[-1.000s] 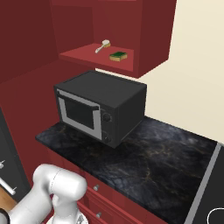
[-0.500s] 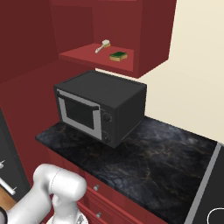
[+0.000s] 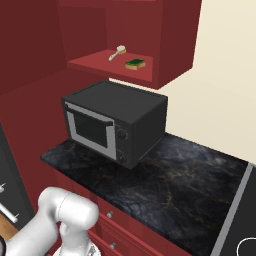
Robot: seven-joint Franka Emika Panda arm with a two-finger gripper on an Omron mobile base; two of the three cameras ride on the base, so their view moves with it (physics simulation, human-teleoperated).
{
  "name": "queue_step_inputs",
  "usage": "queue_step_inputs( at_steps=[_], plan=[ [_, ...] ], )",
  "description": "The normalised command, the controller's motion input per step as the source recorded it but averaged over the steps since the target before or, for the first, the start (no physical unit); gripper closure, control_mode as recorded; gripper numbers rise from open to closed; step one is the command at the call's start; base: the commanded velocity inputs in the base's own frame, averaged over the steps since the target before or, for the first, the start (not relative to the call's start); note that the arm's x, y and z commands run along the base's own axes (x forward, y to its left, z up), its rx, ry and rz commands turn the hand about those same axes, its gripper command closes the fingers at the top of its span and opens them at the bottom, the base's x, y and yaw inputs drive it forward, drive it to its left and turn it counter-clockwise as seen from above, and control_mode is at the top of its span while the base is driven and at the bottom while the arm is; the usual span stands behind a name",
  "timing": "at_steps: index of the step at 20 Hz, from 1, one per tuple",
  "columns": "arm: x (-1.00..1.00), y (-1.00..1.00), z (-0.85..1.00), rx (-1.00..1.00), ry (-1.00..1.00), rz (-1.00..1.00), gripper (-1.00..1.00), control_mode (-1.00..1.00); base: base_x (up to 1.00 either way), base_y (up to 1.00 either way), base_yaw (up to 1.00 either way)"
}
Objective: Pick up the dish brush and sponge from the sink, and place them back in the cabinet, and close the cabinet door.
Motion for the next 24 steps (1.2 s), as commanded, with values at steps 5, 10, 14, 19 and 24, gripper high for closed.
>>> queue_step_inputs(
  at_steps=[5, 10, 14, 19, 24],
  plan=[
    [0.15, 0.14, -0.07, 0.00, -0.01, 0.00, -1.00, -1.00, 0.00, 0.00, 0.00],
    [0.22, 0.15, -0.07, 0.00, 0.00, 0.00, -1.00, -1.00, 0.00, 0.00, 0.00],
    [0.26, 0.17, -0.09, 0.00, 0.00, 0.00, -1.00, -1.00, 0.00, 0.00, 0.00],
    [0.19, 0.15, -0.08, 0.00, 0.00, 0.00, -1.00, -1.00, 0.00, 0.00, 0.00],
    [0.18, 0.19, -0.07, 0.00, 0.00, 0.00, -1.00, -1.00, 0.00, 0.00, 0.00]
  ],
)
